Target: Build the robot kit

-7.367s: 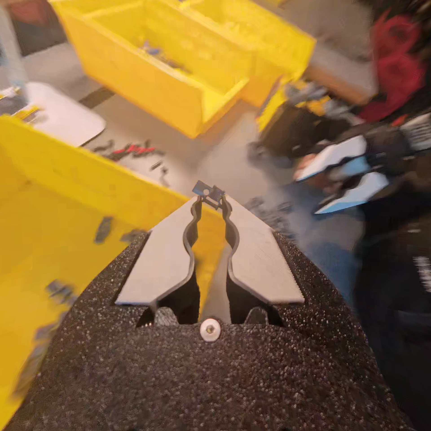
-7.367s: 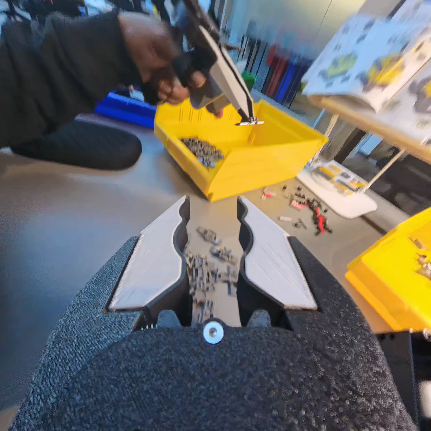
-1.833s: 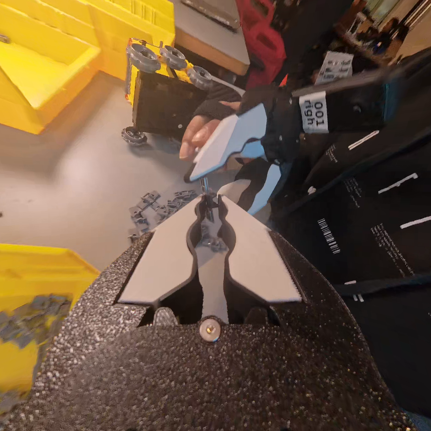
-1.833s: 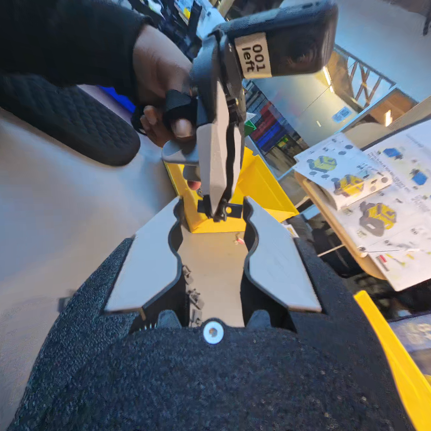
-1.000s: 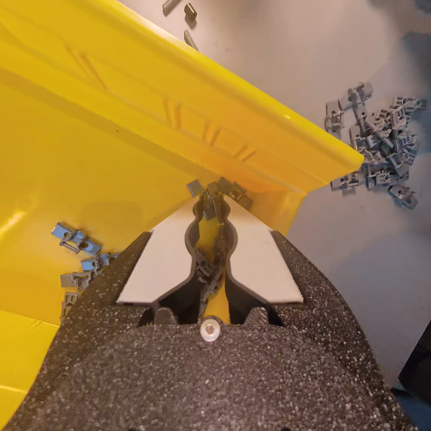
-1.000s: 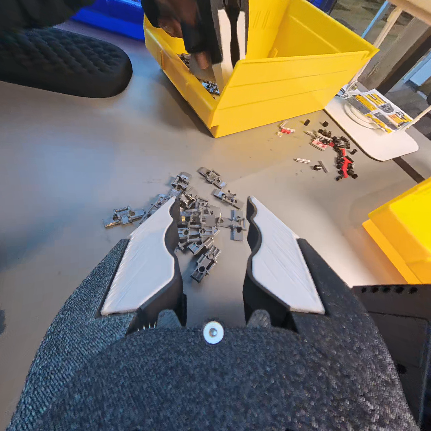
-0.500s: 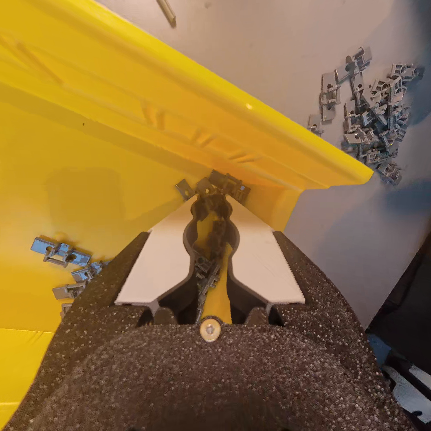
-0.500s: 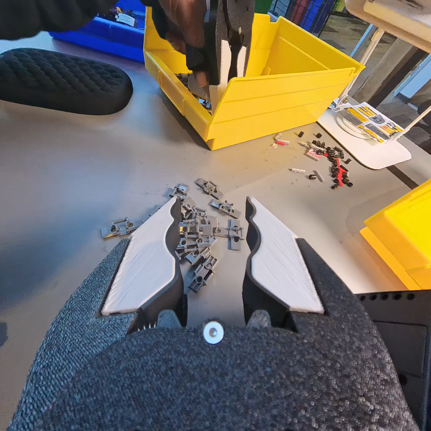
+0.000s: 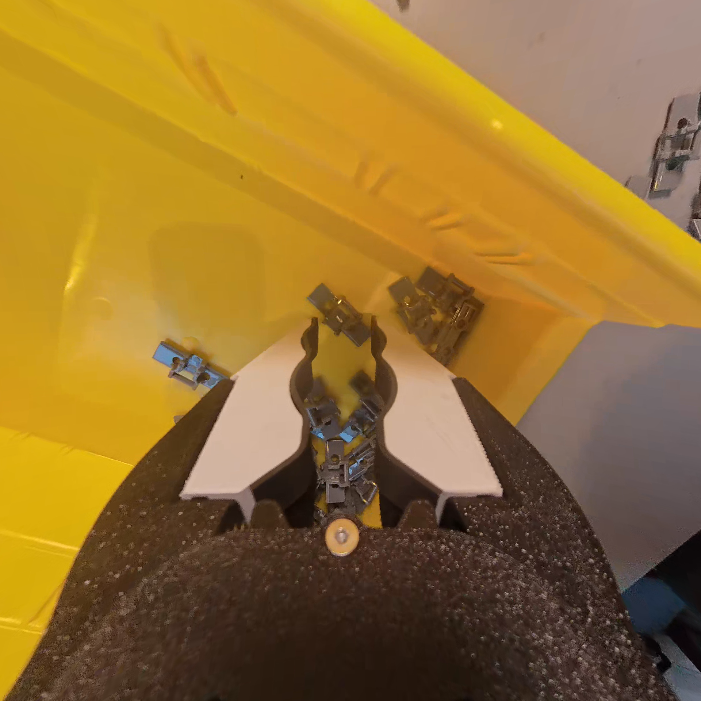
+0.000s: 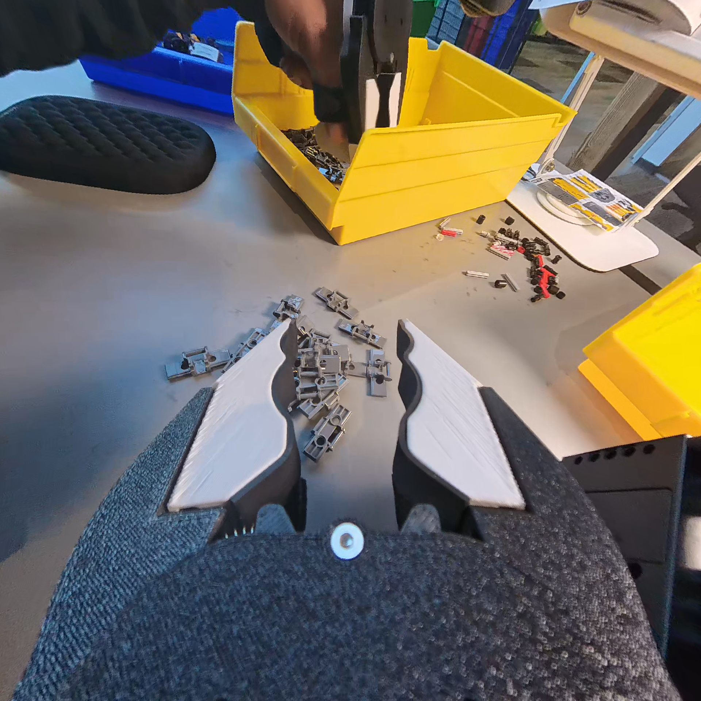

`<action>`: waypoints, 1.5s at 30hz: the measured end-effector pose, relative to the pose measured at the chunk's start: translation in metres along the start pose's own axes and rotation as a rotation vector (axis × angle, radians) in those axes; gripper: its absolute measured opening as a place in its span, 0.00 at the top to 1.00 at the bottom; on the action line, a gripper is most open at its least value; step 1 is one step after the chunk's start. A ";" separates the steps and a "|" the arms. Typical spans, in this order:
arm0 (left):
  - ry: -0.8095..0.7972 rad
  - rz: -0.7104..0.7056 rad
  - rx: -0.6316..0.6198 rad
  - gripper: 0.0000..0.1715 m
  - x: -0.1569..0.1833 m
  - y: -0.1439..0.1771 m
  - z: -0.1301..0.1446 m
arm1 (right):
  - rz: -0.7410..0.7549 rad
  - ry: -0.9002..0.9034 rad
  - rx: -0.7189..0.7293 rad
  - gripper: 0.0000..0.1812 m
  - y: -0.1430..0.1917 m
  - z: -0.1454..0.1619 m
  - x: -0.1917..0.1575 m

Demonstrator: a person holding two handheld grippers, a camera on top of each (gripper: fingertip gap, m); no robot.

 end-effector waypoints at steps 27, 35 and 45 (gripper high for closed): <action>-0.234 0.458 0.753 0.86 0.139 0.090 0.001 | 0.030 0.200 0.141 0.84 -0.005 -0.051 -0.030; -0.034 0.046 0.401 0.83 0.034 0.045 0.016 | -0.074 0.080 -0.214 0.69 -0.027 0.012 -0.024; -0.080 0.116 0.149 0.83 0.024 -0.003 0.004 | -0.040 -0.008 -0.078 0.67 -0.010 0.003 -0.007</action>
Point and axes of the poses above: each gripper's, where its closed fingertips meet, y back along the fingers, z out of its underside, x = y × z across the jaws, the point moved 6 cm from there along y, back along the fingers, and after that the axes turned 6 degrees about -x, right-handed, at the moved point
